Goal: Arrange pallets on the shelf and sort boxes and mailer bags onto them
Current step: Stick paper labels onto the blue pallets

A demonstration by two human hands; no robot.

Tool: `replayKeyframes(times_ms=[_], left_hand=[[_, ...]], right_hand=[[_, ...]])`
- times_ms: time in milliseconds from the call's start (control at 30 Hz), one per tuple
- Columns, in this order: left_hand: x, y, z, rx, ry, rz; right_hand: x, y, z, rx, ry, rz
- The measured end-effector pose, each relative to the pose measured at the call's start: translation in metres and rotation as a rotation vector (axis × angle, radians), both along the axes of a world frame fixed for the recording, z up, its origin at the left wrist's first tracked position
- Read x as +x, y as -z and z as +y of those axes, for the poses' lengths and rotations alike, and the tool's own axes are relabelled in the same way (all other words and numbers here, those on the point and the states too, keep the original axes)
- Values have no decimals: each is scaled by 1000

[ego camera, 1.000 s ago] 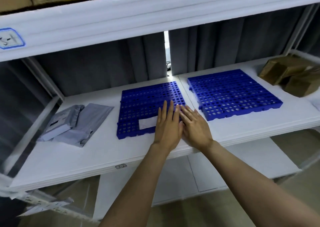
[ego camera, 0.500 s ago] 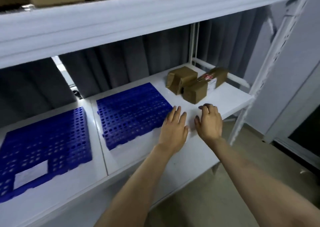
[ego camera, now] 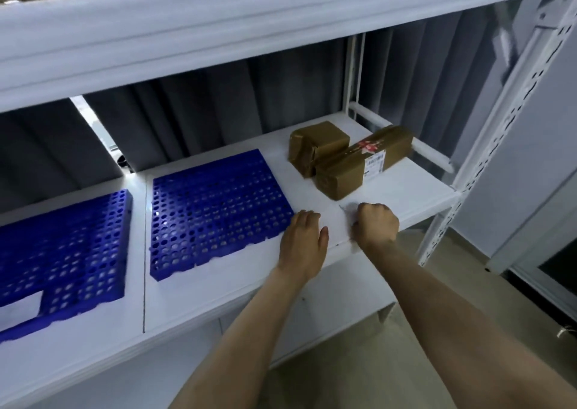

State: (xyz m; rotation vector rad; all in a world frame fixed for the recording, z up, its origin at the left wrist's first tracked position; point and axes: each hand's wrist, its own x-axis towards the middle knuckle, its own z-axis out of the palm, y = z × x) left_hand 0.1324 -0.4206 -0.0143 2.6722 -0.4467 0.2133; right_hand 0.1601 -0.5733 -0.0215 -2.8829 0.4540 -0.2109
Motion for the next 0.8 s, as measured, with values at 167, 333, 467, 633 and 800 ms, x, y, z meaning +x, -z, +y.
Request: replayKeyframes(times_ms=[167,333,467,633,800], left_hand=[[3,-15,4,-905,-243,485],[1,-28,26,-1202,-307,457],[-4,-27,58,-1322,-396,506],[-22,-34,92,-1540,-278,618],[-33,-45,119,-1452,-350,299]], right_hand=[[-5,12,10,279,-217,-398],[-12,10,58,546,-512,-642],[-14,1,86,839,-510,-699],[-26,-15,115,984,-611,-680],[-28,-24,138,1135,-555,-592]])
